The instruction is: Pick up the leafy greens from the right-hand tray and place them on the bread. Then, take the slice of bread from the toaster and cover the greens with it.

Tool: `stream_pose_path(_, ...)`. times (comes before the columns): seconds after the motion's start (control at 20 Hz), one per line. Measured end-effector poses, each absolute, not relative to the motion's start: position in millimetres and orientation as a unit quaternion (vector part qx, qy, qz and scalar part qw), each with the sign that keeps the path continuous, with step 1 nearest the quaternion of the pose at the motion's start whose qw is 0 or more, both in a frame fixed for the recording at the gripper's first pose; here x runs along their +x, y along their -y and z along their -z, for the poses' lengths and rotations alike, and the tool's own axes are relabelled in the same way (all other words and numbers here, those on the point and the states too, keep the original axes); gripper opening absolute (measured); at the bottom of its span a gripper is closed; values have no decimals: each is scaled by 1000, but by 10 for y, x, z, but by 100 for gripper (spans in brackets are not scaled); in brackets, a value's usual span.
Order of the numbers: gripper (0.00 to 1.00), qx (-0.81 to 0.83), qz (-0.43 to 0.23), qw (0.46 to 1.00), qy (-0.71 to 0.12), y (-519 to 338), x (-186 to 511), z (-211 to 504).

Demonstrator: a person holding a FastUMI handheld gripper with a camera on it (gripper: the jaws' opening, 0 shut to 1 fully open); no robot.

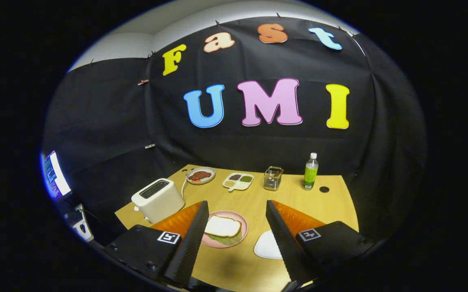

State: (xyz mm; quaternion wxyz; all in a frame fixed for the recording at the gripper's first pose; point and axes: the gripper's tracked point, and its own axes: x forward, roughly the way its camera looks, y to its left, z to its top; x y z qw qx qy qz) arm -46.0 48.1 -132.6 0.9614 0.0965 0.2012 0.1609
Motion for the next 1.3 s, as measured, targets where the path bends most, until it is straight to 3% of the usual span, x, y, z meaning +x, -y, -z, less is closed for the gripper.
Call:
stream_pose_path(0.4,89,78,-136,981,-115,-334,-881,724)
stream_pose_path(0.85,87,39,-148,984,-90,-459,-1019,544)
stream_pose_path(1.05,95,44,-141,985,-93,-435,-1033,568)
stream_pose_path(1.3,96,50,-132,986,-91,-387,-1020,554)
